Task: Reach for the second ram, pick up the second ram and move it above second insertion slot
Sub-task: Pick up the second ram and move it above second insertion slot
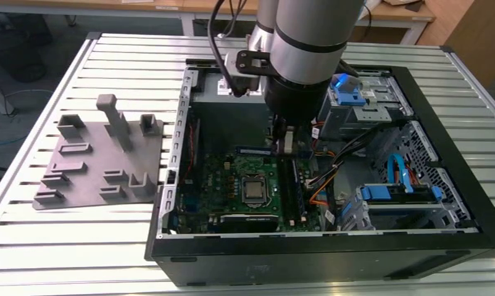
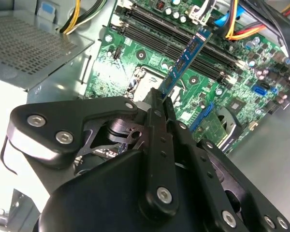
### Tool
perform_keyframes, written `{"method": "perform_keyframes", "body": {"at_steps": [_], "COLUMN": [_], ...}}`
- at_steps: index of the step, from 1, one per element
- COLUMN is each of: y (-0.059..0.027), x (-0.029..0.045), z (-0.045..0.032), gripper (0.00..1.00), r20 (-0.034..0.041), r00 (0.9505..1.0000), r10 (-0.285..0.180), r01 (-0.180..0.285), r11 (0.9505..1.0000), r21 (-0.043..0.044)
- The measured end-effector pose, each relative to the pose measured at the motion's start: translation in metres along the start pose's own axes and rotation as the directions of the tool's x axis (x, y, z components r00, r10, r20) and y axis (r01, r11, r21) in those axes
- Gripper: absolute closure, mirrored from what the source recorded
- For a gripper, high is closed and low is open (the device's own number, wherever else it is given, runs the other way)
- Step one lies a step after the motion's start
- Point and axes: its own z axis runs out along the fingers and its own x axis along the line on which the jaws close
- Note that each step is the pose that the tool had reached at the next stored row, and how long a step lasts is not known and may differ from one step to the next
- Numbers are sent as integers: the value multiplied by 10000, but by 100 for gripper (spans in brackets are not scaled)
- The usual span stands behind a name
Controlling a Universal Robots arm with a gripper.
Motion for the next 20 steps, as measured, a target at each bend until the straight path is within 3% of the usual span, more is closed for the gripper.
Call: {"method": "perform_keyframes", "body": {"at_steps": [4, 8, 14, 20], "y": [0, 0, -1, -1], "x": [0, 1, 1, 1], "z": [4, 12, 22, 29], "gripper": [86, 86, 86, 86], "r20": [-14, 0, 29, 56], "r00": [9976, 9901, 9697, 9488], "r10": [694, 1407, 2444, 3159], "r01": [-694, -1407, -2444, -3159], "r11": [9976, 9900, 9696, 9487], "r21": [25, 49, 80, 97]}}
